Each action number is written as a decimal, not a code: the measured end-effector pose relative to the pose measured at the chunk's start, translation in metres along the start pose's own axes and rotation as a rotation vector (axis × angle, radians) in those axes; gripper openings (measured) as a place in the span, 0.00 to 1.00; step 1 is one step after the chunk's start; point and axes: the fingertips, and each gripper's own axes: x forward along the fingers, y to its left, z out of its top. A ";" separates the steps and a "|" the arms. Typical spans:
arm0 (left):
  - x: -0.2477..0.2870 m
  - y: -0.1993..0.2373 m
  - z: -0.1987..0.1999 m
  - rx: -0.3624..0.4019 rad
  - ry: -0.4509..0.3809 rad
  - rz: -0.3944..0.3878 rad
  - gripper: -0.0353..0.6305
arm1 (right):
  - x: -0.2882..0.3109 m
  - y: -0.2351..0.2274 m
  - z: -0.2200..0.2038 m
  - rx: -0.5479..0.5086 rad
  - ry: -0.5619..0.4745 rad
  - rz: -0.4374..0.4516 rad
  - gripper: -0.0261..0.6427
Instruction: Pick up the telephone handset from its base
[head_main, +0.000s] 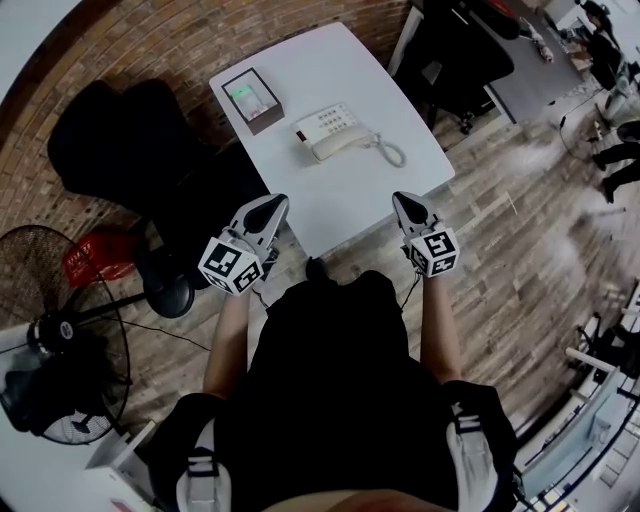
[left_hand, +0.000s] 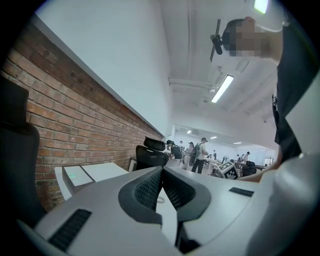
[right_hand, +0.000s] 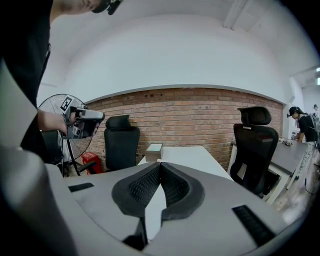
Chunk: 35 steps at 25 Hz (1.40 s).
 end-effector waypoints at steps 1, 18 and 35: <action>0.000 0.003 0.001 0.003 0.003 -0.002 0.08 | 0.003 0.002 -0.001 0.002 0.003 0.001 0.03; 0.005 0.052 -0.006 -0.030 0.012 0.128 0.08 | 0.078 -0.010 0.009 -0.039 0.052 0.128 0.03; 0.050 0.065 0.000 -0.066 -0.022 0.264 0.08 | 0.118 -0.055 0.017 -0.224 0.160 0.298 0.18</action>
